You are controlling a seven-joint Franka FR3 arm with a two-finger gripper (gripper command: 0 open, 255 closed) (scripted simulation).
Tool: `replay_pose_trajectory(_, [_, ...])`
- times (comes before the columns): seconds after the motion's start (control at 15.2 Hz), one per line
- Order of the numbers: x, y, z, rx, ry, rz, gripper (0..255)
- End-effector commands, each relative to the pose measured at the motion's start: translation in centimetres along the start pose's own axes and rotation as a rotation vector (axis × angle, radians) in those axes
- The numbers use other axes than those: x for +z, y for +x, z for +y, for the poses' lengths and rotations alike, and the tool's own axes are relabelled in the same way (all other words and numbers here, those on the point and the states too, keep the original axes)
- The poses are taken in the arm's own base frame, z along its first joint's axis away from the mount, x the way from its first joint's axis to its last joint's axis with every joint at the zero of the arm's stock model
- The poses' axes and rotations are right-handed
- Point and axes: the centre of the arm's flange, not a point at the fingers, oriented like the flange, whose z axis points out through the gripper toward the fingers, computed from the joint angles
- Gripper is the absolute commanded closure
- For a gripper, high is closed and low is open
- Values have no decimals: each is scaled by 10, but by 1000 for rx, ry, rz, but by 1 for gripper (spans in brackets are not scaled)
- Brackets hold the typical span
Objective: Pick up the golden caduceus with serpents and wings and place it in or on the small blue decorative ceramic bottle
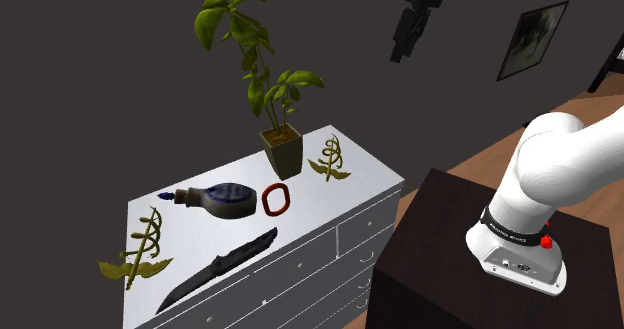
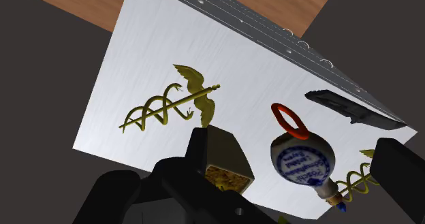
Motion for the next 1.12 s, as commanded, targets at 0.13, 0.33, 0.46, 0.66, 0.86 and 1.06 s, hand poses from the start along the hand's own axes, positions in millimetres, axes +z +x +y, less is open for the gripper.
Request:
replay_pose_trajectory(0.13, [22, 8, 13, -3, 8, -3, 0])
replay_pose_trajectory(0.33, [56, 20, 32, -6, 20, -8, 0])
replay_pose_trajectory(0.46, [79, 28, 45, -9, 28, -12, 0])
replay_pose_trajectory(0.66, [113, 40, 63, -13, 40, -17, 0])
replay_pose_trajectory(0.86, [147, 52, 81, -17, 52, -22, 0])
replay_pose_trajectory(1.06, [182, 64, 99, -20, 64, -27, 0])
